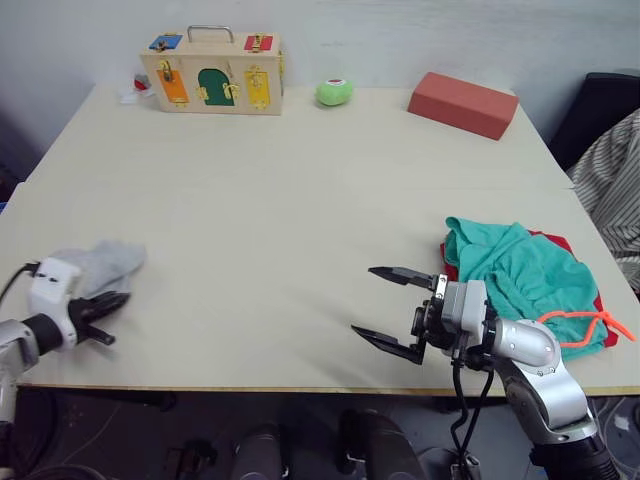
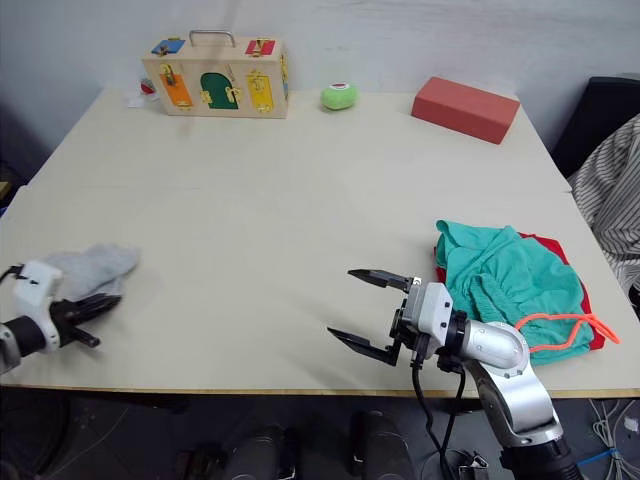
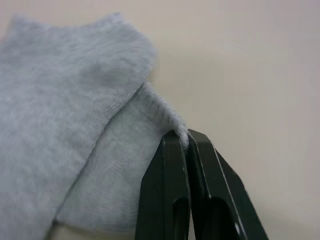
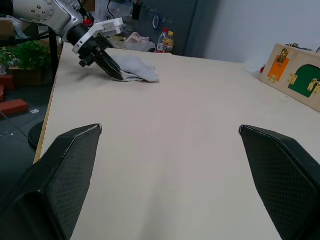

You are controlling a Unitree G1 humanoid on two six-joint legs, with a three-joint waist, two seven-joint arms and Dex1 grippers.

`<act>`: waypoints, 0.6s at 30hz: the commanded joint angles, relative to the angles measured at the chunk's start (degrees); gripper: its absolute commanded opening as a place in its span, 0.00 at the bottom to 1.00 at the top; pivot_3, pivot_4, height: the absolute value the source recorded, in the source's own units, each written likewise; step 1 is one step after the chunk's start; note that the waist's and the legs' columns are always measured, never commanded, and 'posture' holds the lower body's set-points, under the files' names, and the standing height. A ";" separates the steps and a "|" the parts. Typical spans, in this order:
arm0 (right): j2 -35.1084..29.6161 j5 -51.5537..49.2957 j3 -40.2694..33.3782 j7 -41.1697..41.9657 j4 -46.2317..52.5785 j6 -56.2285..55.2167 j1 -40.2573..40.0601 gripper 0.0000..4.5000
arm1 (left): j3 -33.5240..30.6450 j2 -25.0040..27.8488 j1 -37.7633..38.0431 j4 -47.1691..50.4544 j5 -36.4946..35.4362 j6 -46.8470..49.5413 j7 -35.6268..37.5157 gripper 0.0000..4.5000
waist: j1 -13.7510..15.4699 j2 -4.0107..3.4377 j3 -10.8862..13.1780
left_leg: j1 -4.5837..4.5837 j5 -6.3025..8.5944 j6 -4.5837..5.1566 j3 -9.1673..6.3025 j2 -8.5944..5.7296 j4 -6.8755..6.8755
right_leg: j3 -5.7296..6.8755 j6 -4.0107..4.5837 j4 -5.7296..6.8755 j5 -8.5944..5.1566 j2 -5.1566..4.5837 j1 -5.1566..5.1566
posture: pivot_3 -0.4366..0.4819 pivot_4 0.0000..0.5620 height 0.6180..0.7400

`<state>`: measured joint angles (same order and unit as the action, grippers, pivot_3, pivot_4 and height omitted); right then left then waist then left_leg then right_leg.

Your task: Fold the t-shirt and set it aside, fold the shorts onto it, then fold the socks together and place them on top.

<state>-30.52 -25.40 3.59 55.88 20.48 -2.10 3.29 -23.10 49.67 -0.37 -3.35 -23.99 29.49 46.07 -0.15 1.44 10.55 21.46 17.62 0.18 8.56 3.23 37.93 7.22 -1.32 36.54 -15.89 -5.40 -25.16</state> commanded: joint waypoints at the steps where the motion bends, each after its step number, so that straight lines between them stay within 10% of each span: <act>1: -1.04 -0.96 -2.01 -0.21 2.38 0.08 -0.39 1.00 | 2.22 -1.16 0.36 12.60 -5.30 4.28 1.99 0.00 | -0.04 0.00 0.00 | 0.00 0.00 -0.01 0.00 0.00 0.00 | 0.00 0.00 0.00 0.00 0.00 0.01 | 0.48 0.27 1.00; 18: -5.78 -0.25 -5.58 -2.29 5.24 5.03 -6.09 1.00 | 32.46 -21.00 -17.45 15.85 -1.86 9.94 0.08 0.00 | 0.26 0.01 0.01 | -0.04 -0.07 0.04 -0.02 0.00 0.05 | -0.03 -0.08 -0.04 0.00 0.18 0.12 | 0.48 0.27 1.00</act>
<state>-35.48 -25.26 -0.57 54.40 22.80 2.12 -2.24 8.30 29.20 -16.97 11.92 -24.84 38.60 45.79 0.11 1.45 10.56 21.42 17.54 0.22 8.53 3.24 37.99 7.20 -1.41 36.50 -15.90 -5.20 -25.02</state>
